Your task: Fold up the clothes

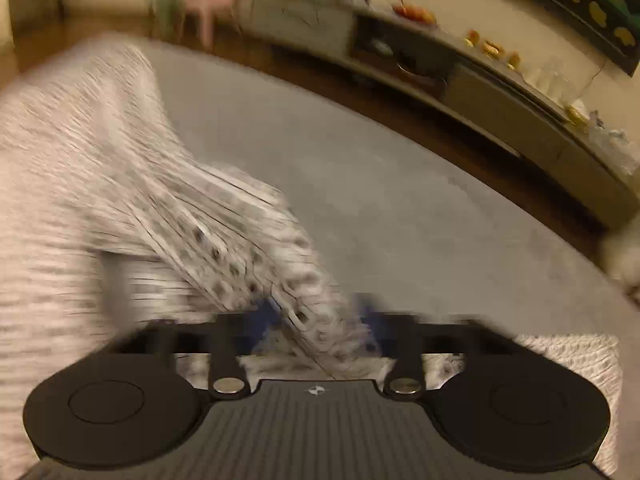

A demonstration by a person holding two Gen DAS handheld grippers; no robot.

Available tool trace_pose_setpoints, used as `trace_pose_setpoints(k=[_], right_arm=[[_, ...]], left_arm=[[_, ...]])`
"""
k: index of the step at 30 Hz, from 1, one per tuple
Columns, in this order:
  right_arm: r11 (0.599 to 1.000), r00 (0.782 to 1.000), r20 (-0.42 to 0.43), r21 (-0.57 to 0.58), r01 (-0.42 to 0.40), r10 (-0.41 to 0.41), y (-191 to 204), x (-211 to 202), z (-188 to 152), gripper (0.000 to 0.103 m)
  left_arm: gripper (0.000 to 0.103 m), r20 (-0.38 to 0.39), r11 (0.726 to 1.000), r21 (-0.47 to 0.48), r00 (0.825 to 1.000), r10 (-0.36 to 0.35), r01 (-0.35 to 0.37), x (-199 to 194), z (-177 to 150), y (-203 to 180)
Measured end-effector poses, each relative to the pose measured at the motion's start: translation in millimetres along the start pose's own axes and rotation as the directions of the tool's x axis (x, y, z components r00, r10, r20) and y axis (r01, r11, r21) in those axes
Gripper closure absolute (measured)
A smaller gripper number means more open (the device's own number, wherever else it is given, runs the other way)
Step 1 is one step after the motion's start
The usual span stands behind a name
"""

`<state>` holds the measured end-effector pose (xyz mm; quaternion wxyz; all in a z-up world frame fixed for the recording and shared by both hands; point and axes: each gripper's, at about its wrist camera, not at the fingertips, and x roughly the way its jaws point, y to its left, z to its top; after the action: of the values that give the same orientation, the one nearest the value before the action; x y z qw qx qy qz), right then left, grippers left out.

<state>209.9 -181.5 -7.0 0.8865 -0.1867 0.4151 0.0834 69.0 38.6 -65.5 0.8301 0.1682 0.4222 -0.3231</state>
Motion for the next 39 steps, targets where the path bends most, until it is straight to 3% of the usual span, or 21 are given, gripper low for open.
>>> trace_pose_setpoints(k=[2, 3, 5, 7, 9, 11, 13, 16, 19, 20, 22, 24, 26, 29, 30, 32, 34, 36, 37, 39], right_arm=[[0.984, 0.985, 0.026, 0.072, 0.166, -0.168, -17.5, 20.3, 13.2, 0.077], [0.973, 0.980, 0.045, 0.130, 0.189, -0.196, -29.1, 23.4, 17.1, 0.071], [0.954, 0.980, 0.086, 0.256, 0.153, -0.180, -54.8, 18.4, 17.9, 0.065], [0.920, 0.981, 0.135, 0.383, 0.079, -0.141, -82.8, -2.8, 5.7, 0.042], [0.881, 0.976, 0.178, 0.472, 0.030, -0.129, -111.6, -30.0, -17.2, 0.030], [0.855, 0.973, 0.168, 0.516, 0.052, -0.161, -140.5, -56.1, -50.5, 0.029], [0.832, 0.969, 0.093, 0.535, 0.146, -0.230, -167.3, -72.0, -92.3, 0.029], [0.798, 0.969, -0.028, 0.562, 0.219, -0.246, -197.3, -68.0, -146.9, 0.031], [0.773, 0.979, -0.037, 0.608, 0.181, -0.200, -210.7, -61.0, -176.9, 0.031], [0.772, 0.982, -0.040, 0.612, 0.170, -0.185, -213.5, -58.7, -184.6, 0.032], [0.794, 0.984, -0.052, 0.584, 0.169, -0.171, -213.9, -55.2, -192.4, 0.033], [0.776, 0.978, -0.082, 0.597, 0.204, -0.194, -222.0, -55.7, -195.6, 0.033], [0.754, 0.953, -0.119, 0.588, 0.294, -0.279, -229.2, -54.7, -198.4, 0.033], [0.722, 0.892, -0.181, 0.532, 0.443, -0.414, -229.2, -56.3, -204.2, 0.033], [0.728, 0.889, -0.177, 0.518, 0.449, -0.422, -223.9, -61.4, -204.0, 0.033], [0.758, 0.901, -0.126, 0.500, 0.420, -0.416, -207.0, -81.0, -199.9, 0.033], [0.827, 0.937, -0.001, 0.470, 0.308, -0.349, -178.6, -110.2, -182.9, 0.033], [0.908, 0.972, 0.125, 0.398, 0.133, -0.198, -135.7, -130.9, -156.6, 0.033], [0.937, 0.978, 0.181, 0.349, 0.036, -0.105, -111.8, -139.0, -141.8, 0.033], [0.964, 0.967, 0.235, 0.218, -0.152, 0.099, -58.4, -152.3, -122.5, 0.033]], left_arm=[[0.031, -0.008, 0.998, 0.053, 0.999, -0.036, 0.037, -2.6, -2.8, -6.7], [0.031, -0.012, 0.995, 0.079, 0.998, -0.058, 0.058, -4.5, -4.9, -9.6], [0.031, -0.018, 0.987, 0.124, 0.995, -0.097, 0.099, -8.9, -10.2, -12.9], [0.031, -0.014, 0.985, 0.129, 0.994, -0.111, 0.112, -13.3, -12.1, -9.0], [0.033, 0.004, 0.989, 0.111, 0.995, -0.096, 0.095, -18.4, -11.5, 0.2], [0.034, 0.054, 0.999, 0.047, 0.999, 0.001, -0.004, -26.6, -7.5, 23.0], [0.034, 0.080, 0.993, -0.054, 0.991, 0.107, -0.103, -30.3, -5.1, 53.3], [0.034, 0.055, 0.945, -0.222, 0.964, 0.259, -0.241, -29.9, -10.4, 100.9], [0.036, -0.033, 0.896, -0.318, 0.949, 0.315, -0.309, -22.7, -21.9, 133.6], [0.031, -0.055, 0.885, -0.343, 0.948, 0.315, -0.314, -21.2, -28.3, 139.1], [0.032, -0.065, 0.871, -0.379, 0.948, 0.312, -0.313, -27.3, -37.6, 142.9], [0.031, -0.088, 0.860, -0.395, 0.945, 0.315, -0.323, -34.0, -44.5, 144.0], [0.031, -0.112, 0.851, -0.389, 0.935, 0.337, -0.353, -40.1, -51.1, 140.8], [0.031, -0.151, 0.808, -0.408, 0.904, 0.400, -0.426, -48.6, -59.8, 139.2], [0.031, -0.157, 0.792, -0.418, 0.894, 0.419, -0.444, -51.4, -62.9, 138.9], [0.036, -0.151, 0.777, -0.428, 0.884, 0.443, -0.462, -55.9, -65.7, 135.4], [0.037, -0.120, 0.783, -0.421, 0.884, 0.452, -0.458, -61.8, -60.8, 126.8], [0.037, -0.036, 0.815, -0.437, 0.912, 0.408, -0.382, -70.3, -54.1, 115.6], [0.037, 0.004, 0.832, -0.439, 0.925, 0.380, -0.340, -72.8, -50.6, 109.5], [0.037, 0.047, 0.865, -0.417, 0.944, 0.328, -0.280, -72.4, -44.4, 94.3]])
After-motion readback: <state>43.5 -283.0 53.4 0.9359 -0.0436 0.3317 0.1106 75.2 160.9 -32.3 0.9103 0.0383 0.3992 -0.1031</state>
